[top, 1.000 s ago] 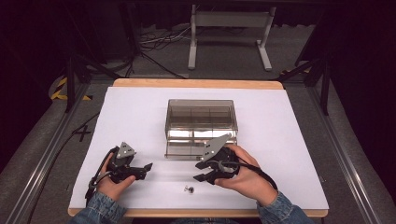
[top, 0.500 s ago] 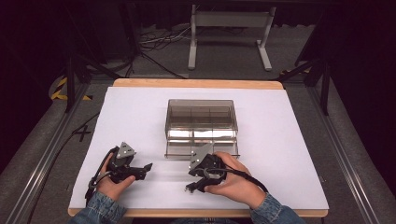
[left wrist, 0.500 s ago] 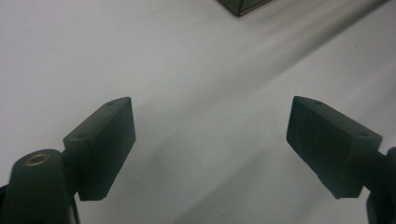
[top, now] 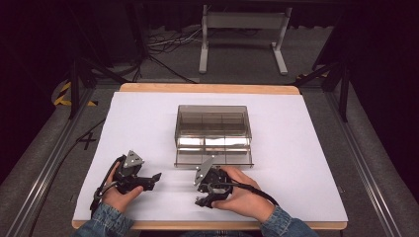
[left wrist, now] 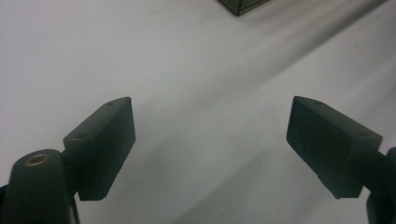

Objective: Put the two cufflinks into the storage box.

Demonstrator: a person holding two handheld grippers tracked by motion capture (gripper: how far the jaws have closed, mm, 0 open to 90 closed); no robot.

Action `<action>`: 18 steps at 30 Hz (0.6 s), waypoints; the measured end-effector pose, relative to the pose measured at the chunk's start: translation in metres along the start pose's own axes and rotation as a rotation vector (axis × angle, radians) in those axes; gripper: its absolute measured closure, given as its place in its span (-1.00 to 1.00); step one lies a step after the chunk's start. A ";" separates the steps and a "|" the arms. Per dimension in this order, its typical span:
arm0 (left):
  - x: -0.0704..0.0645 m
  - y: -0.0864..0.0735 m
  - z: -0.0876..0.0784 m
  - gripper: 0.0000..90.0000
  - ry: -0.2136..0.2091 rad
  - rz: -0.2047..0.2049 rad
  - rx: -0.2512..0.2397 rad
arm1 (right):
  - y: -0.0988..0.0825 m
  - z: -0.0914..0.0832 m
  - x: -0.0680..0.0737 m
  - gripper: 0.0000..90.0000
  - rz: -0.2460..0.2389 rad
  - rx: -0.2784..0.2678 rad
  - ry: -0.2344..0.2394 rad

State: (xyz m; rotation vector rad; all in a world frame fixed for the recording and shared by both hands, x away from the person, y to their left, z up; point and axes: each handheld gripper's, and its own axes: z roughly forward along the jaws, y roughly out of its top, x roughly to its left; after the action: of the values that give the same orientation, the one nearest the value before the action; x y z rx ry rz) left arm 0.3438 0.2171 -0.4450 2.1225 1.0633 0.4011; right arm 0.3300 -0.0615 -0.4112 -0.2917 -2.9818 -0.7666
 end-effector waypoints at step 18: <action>0.000 0.000 0.000 -0.64 0.000 0.000 0.005 | 0.000 0.013 0.001 0.59 -0.044 0.065 -0.031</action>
State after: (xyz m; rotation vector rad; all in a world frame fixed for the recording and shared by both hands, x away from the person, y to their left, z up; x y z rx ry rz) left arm 0.3437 0.2169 -0.4450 2.1266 1.0659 0.3993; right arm 0.3289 -0.0550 -0.4223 -0.2386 -3.0449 -0.6737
